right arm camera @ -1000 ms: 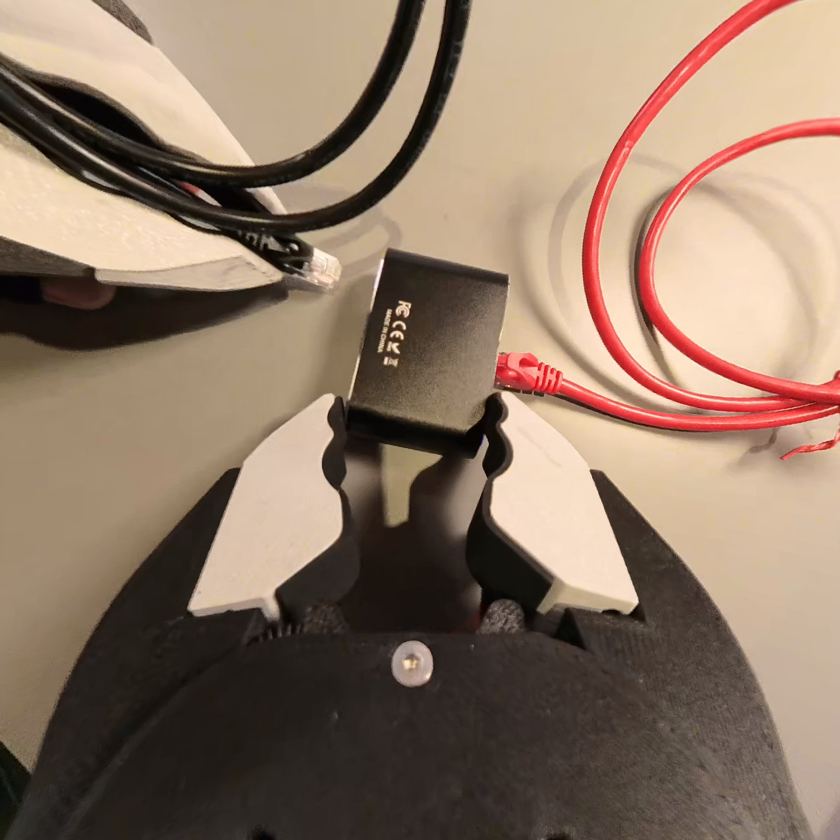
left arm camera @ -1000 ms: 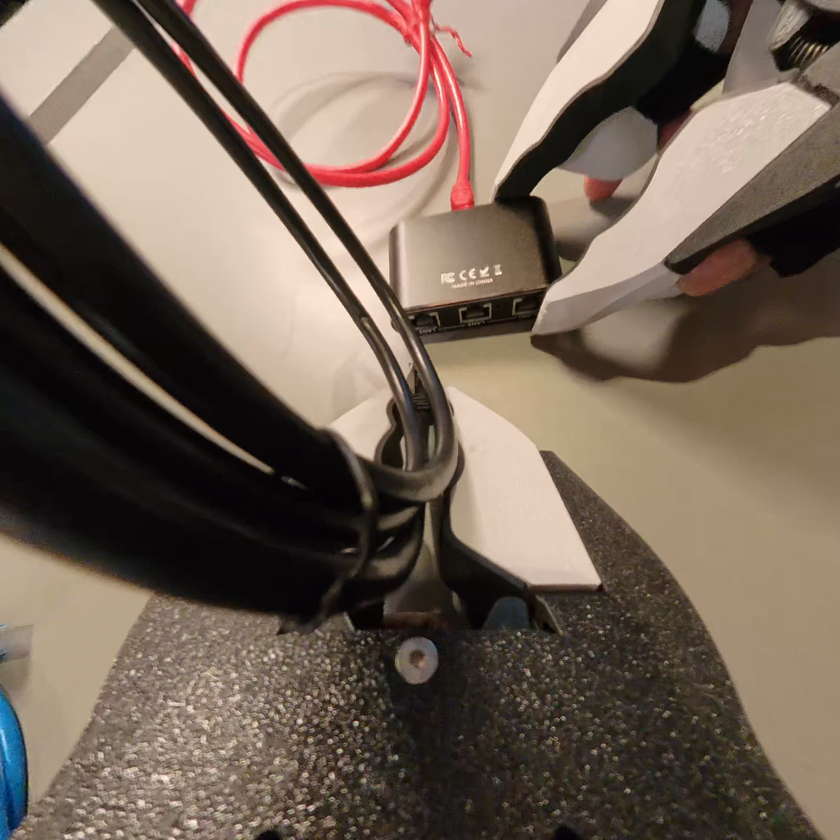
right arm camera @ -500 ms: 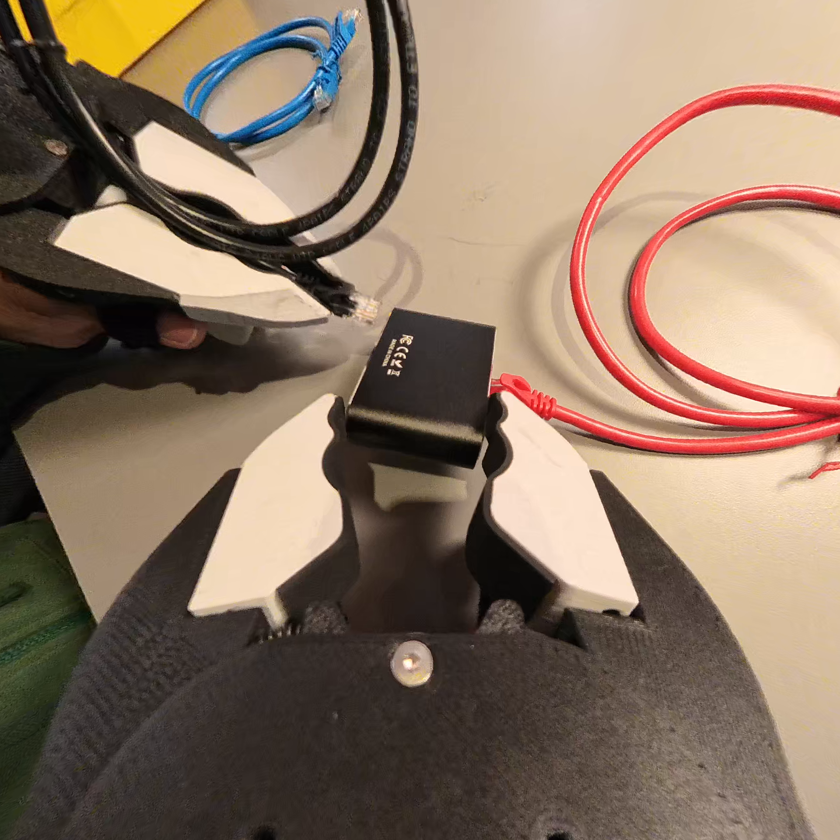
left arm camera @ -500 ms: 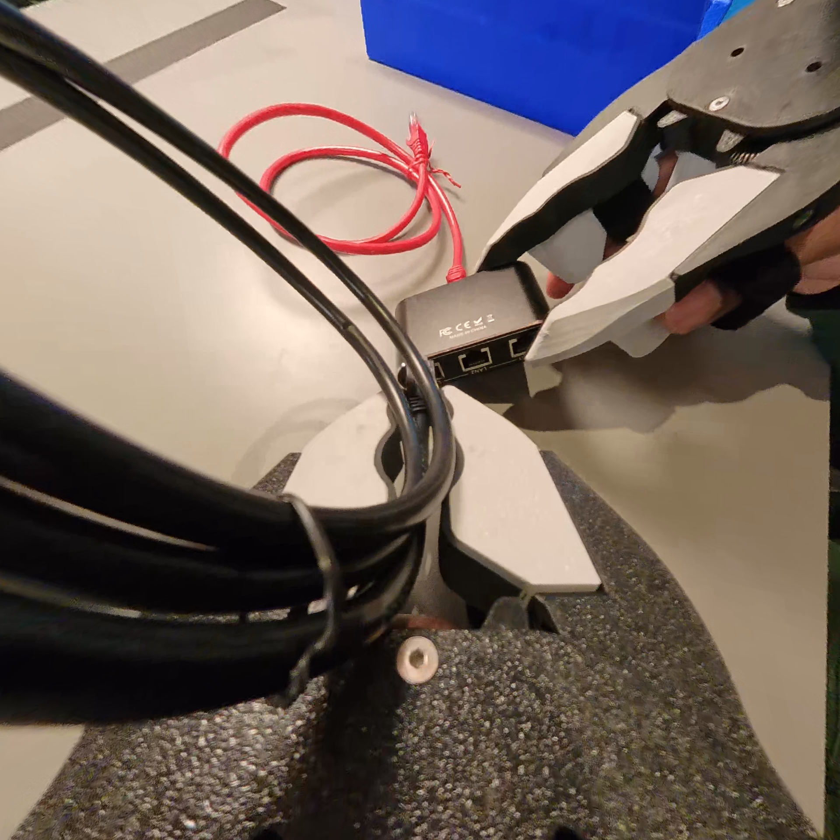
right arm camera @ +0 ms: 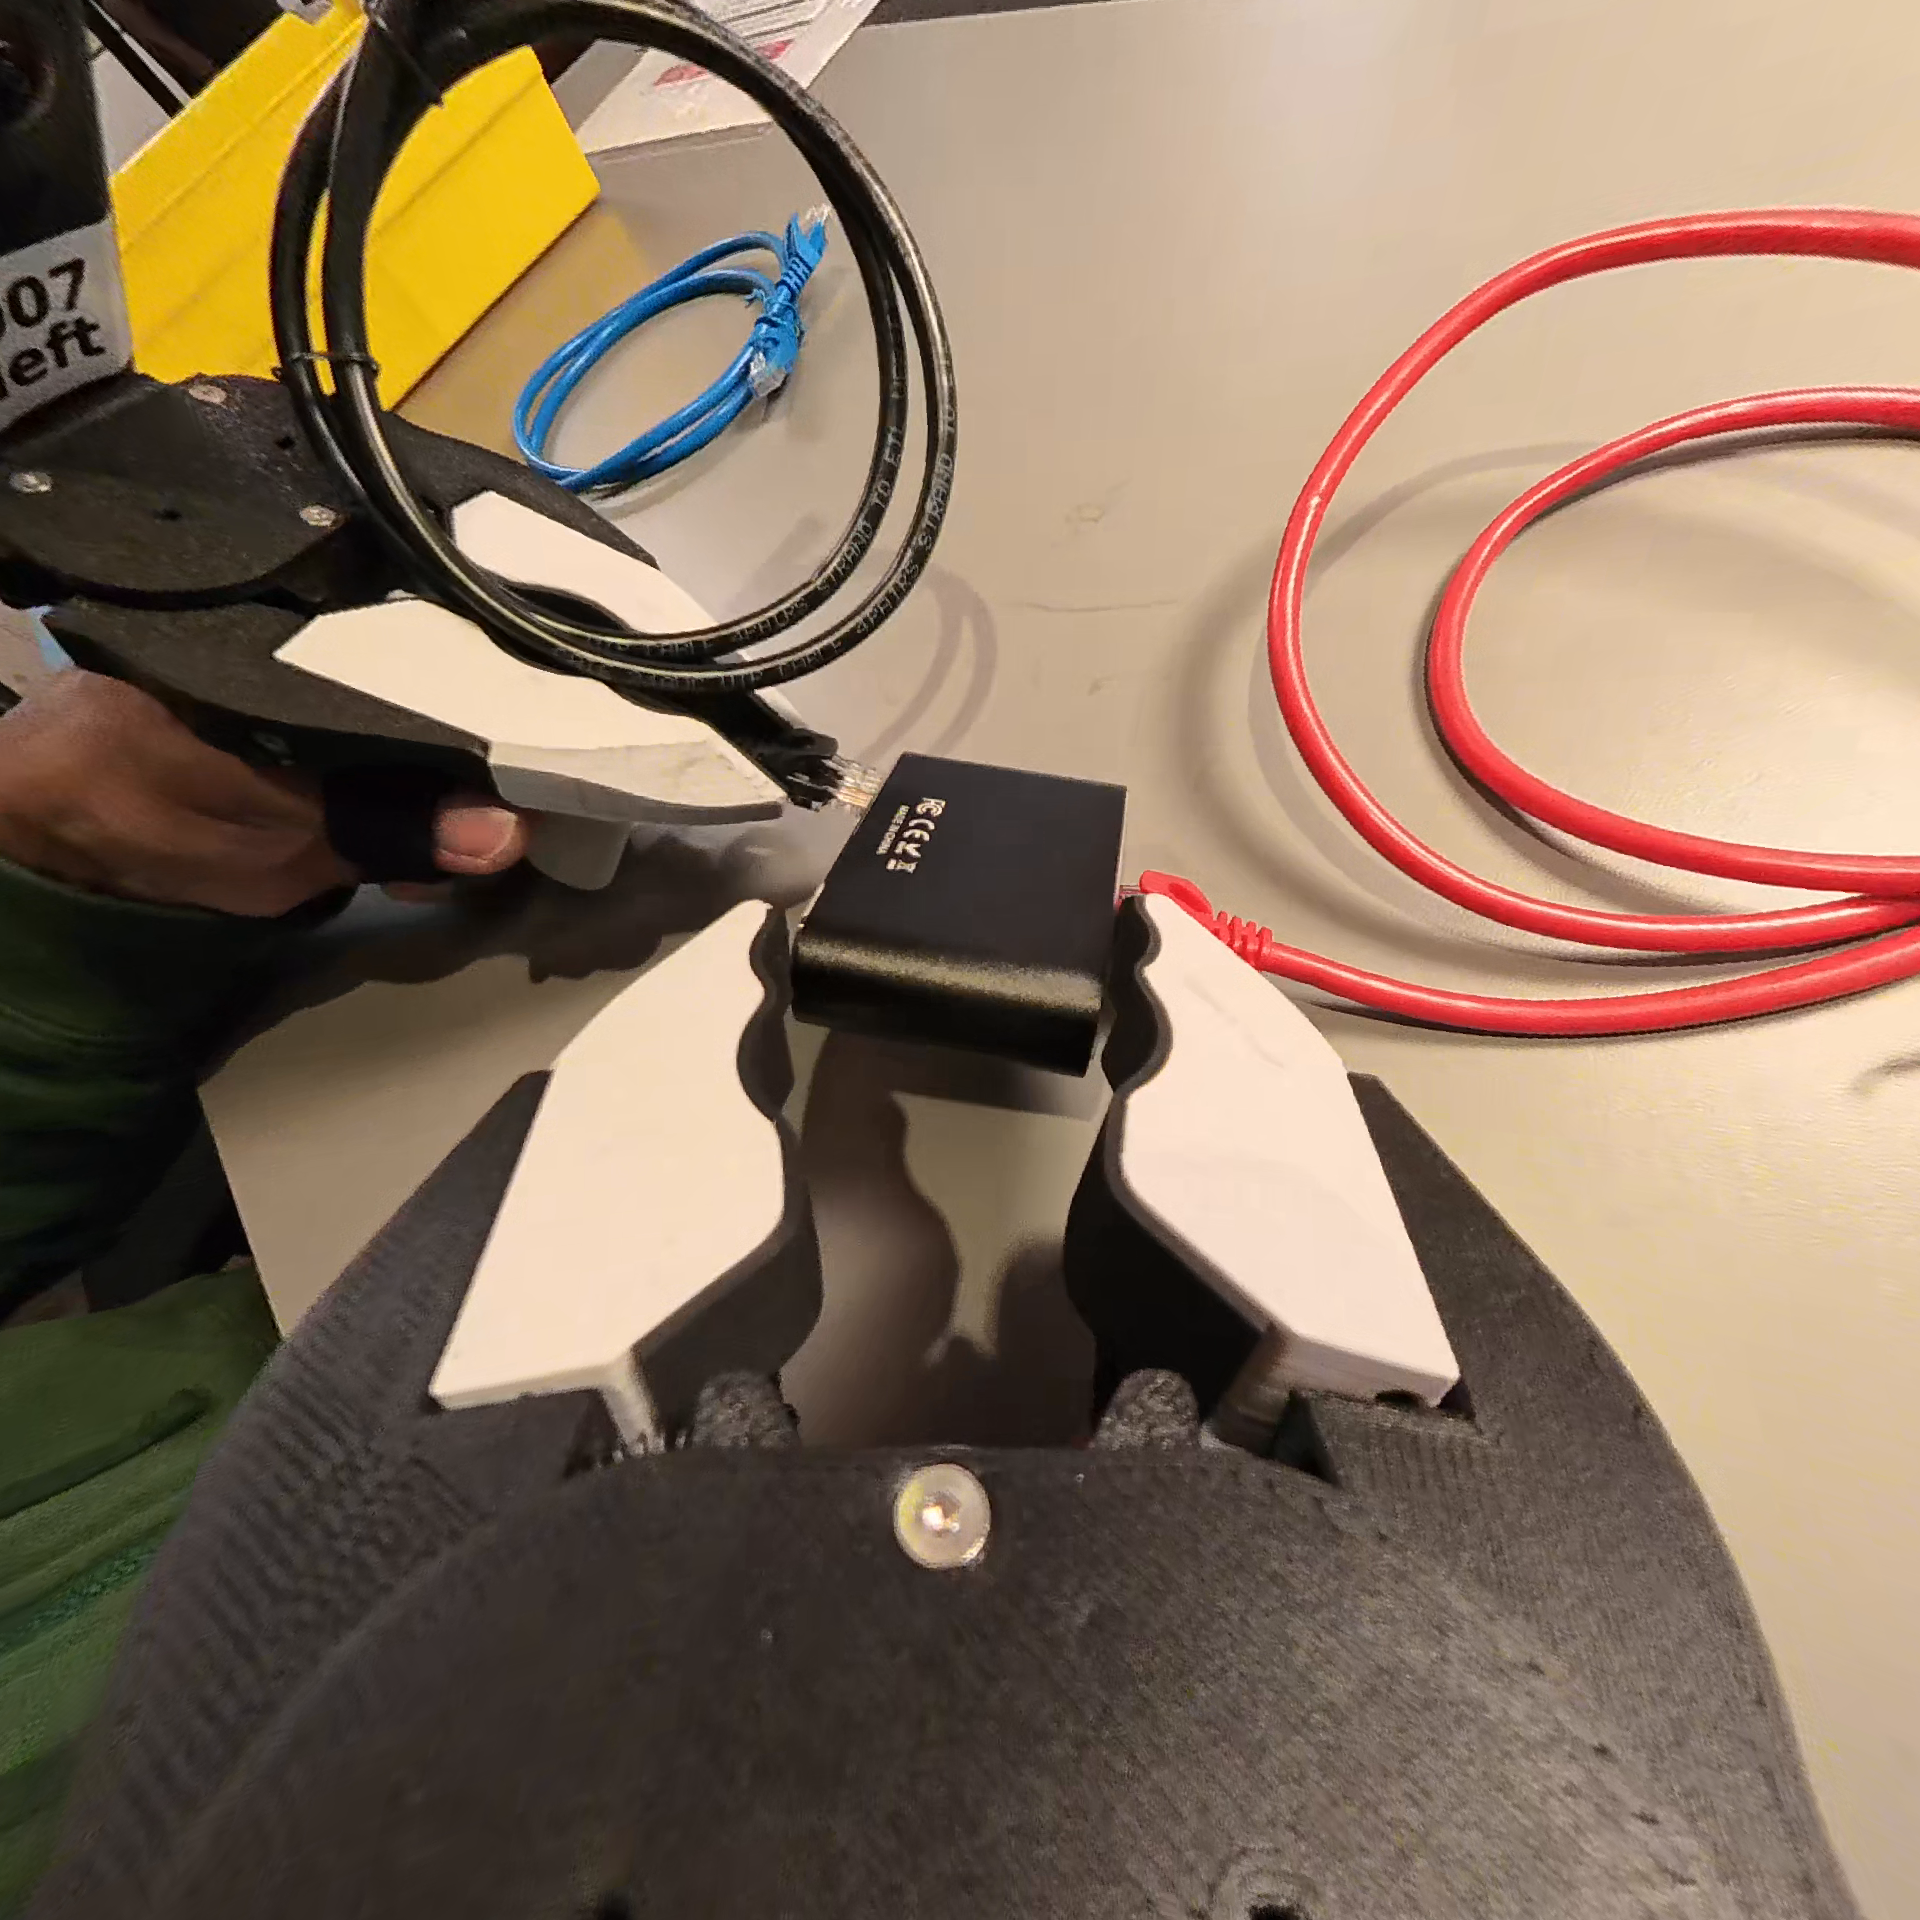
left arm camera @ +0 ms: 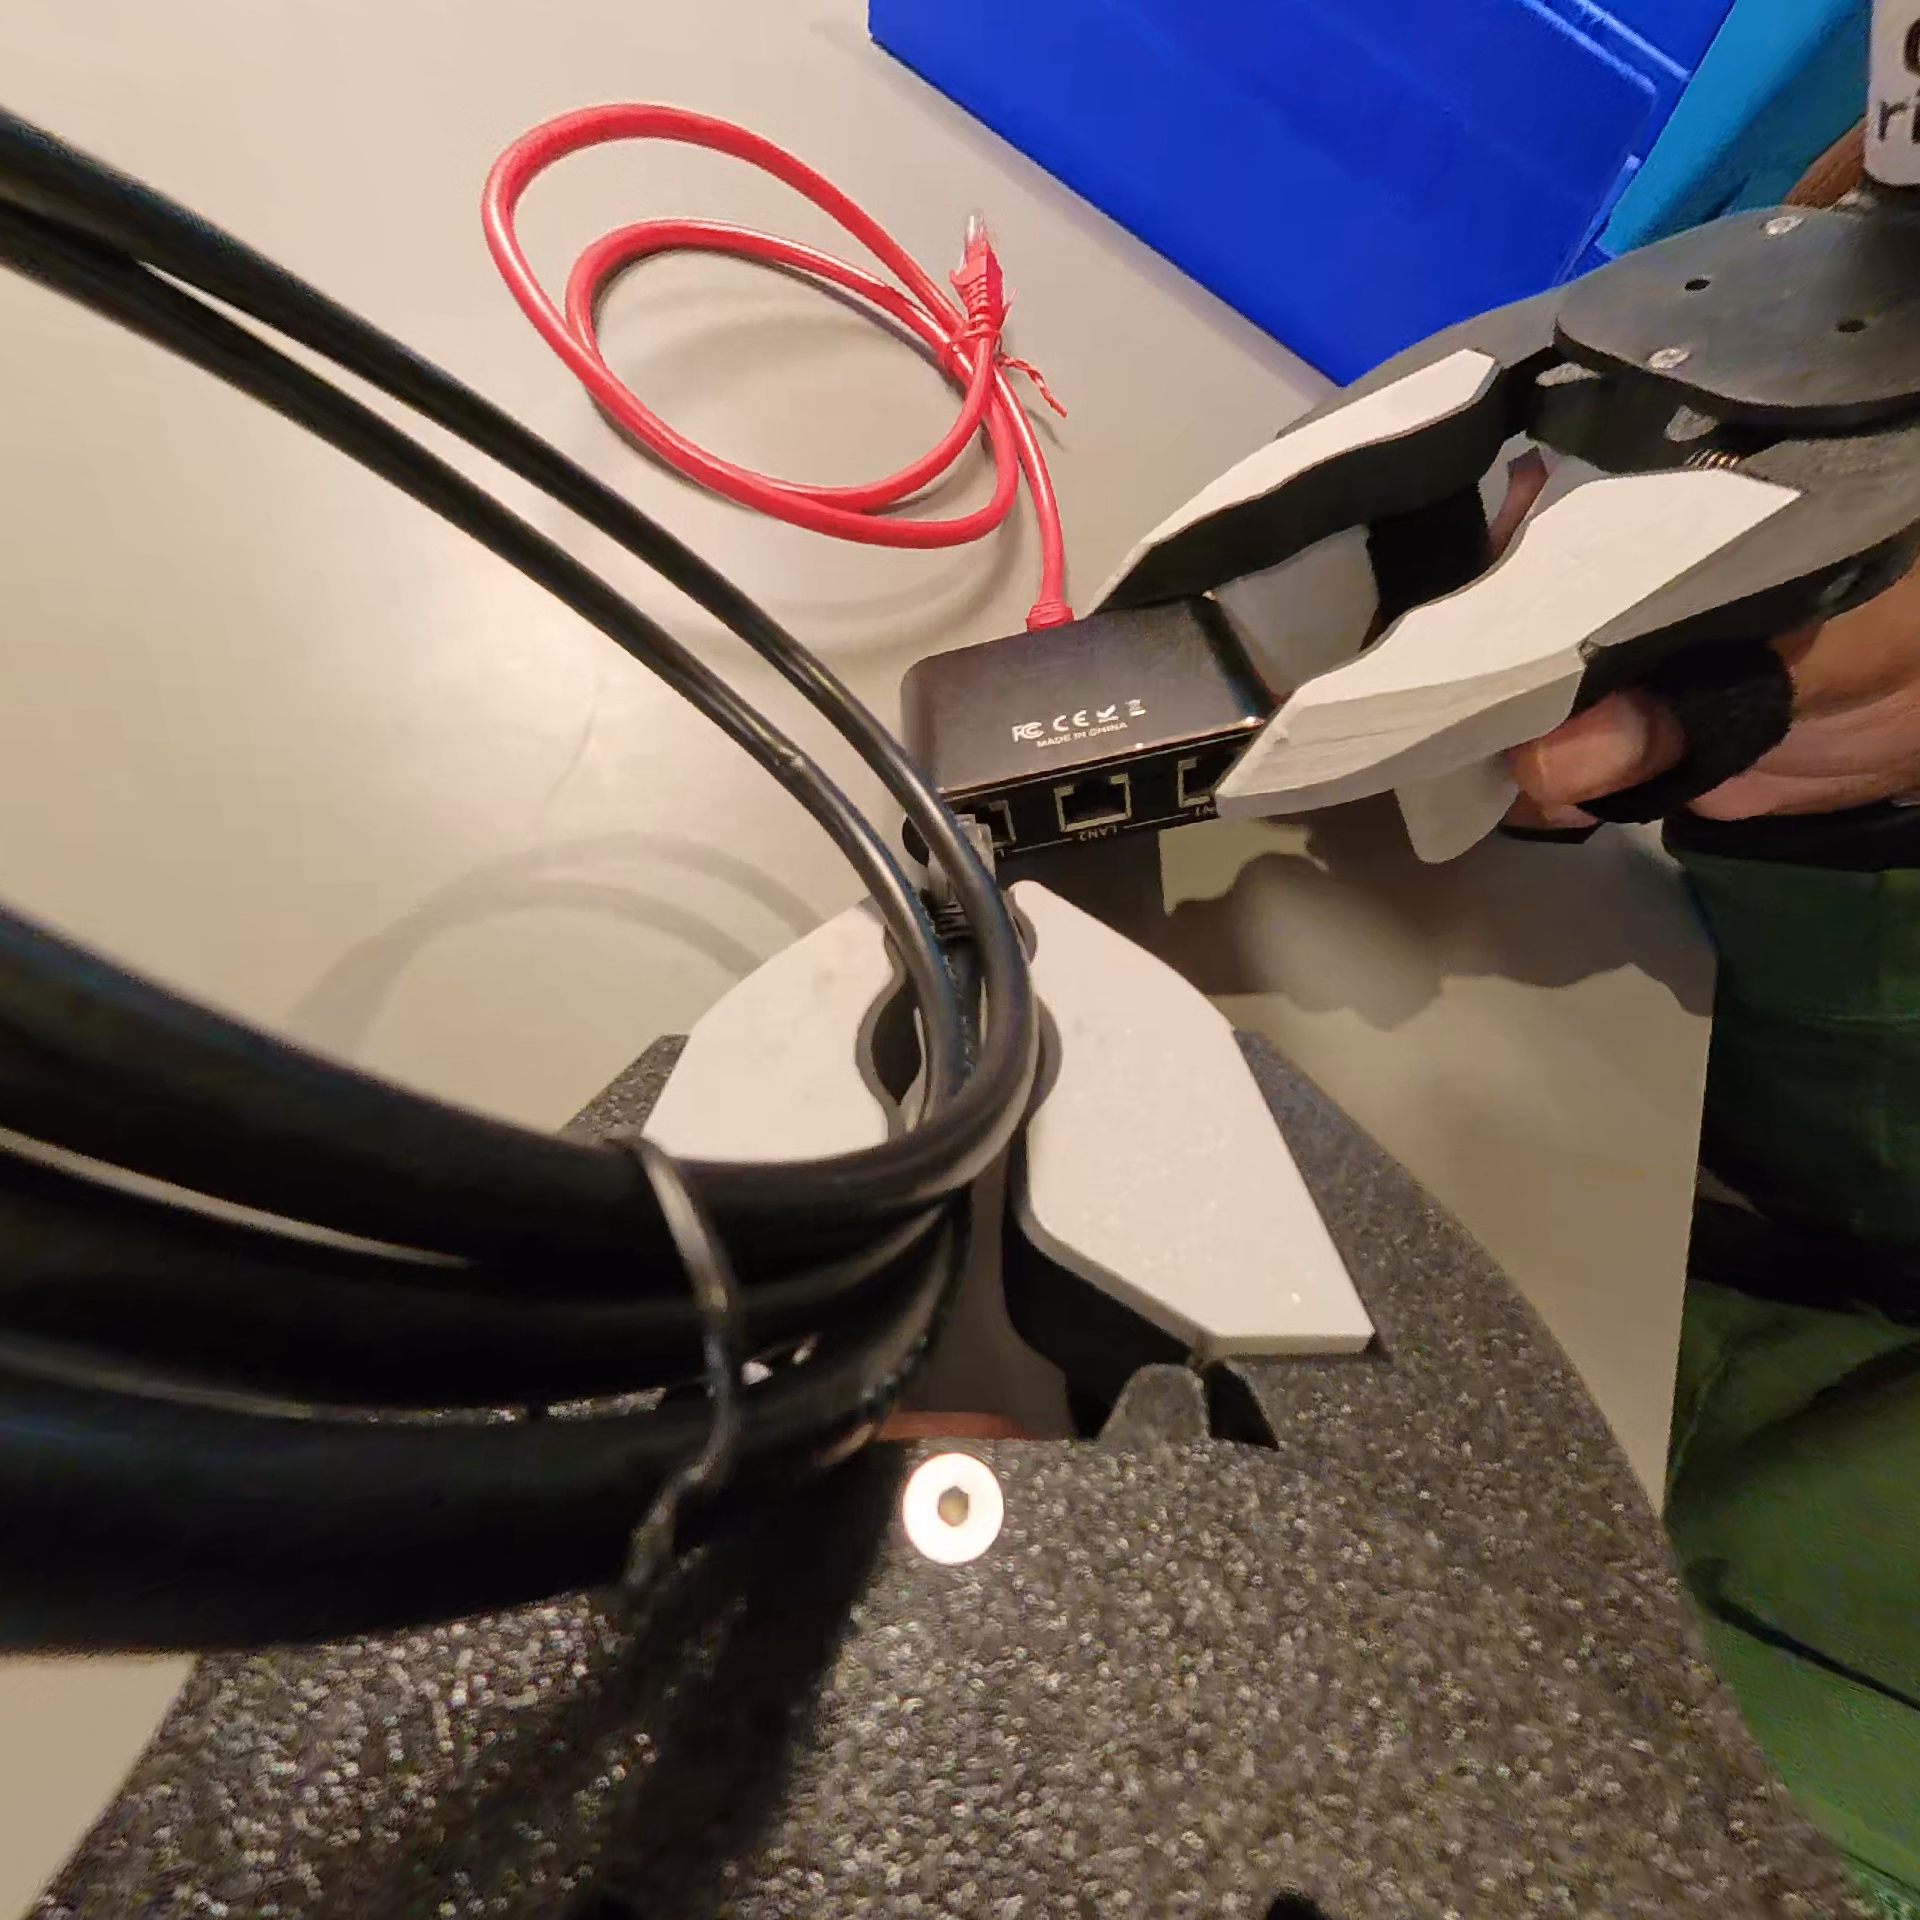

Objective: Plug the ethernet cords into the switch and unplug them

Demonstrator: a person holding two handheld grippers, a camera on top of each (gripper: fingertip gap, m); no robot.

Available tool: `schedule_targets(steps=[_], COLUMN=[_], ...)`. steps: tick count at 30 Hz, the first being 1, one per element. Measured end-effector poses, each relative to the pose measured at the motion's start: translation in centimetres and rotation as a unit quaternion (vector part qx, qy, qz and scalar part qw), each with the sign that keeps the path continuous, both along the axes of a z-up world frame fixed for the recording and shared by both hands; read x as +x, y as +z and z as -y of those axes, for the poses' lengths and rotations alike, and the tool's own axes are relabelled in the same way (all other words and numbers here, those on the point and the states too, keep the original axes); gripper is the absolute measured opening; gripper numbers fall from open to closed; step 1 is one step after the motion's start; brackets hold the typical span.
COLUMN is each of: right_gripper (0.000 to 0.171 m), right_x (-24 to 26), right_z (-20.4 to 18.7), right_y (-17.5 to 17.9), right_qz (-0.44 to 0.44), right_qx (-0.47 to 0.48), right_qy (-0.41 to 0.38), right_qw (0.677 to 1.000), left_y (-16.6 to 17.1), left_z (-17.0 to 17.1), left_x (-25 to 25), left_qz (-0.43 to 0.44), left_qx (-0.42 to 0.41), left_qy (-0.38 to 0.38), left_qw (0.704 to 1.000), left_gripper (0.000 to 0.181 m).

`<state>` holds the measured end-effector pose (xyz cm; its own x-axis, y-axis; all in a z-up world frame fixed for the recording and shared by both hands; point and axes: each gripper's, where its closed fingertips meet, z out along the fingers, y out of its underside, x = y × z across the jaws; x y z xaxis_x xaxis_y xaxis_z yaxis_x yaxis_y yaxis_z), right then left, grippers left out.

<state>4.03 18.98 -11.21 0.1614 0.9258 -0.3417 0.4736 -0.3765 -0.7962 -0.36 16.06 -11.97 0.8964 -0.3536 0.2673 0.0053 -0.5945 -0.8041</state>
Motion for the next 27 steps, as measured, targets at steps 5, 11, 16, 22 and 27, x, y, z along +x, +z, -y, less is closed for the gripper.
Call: schedule_targets(steps=[5,11,16,22,27], right_gripper=[0.060,0.059,0.059,0.059,0.059], right_x=[-0.2,-0.3,-0.3,-0.2,-0.2], right_z=[0.1,0.3,0.3,0.0,-0.2], right_y=[-0.1,0.0,0.3,0.8,1.4], right_qz=[-0.009,-0.023,-0.042,-0.064,-0.086], right_qx=[-0.022,-0.048,-0.079,-0.102,-0.124], right_qy=[-0.004,-0.004,-0.002,-0.008,-0.016], right_qw=[1.000,0.999,0.996,0.993,0.988], left_y=[0.2,0.9,1.2,1.7,2.2], left_z=[0.1,0.0,0.1,-0.1,-0.3], left_x=[0.3,0.0,0.1,0.1,0.0], left_qz=[0.032,0.056,0.055,0.052,0.053], left_qx=[-0.003,0.012,0.022,0.042,0.061], left_qy=[-0.004,0.003,-0.001,0.002,0.012], left_qw=[0.999,0.998,0.998,0.998,0.997], left_gripper=[0.012,0.014,0.014,0.014,0.014])
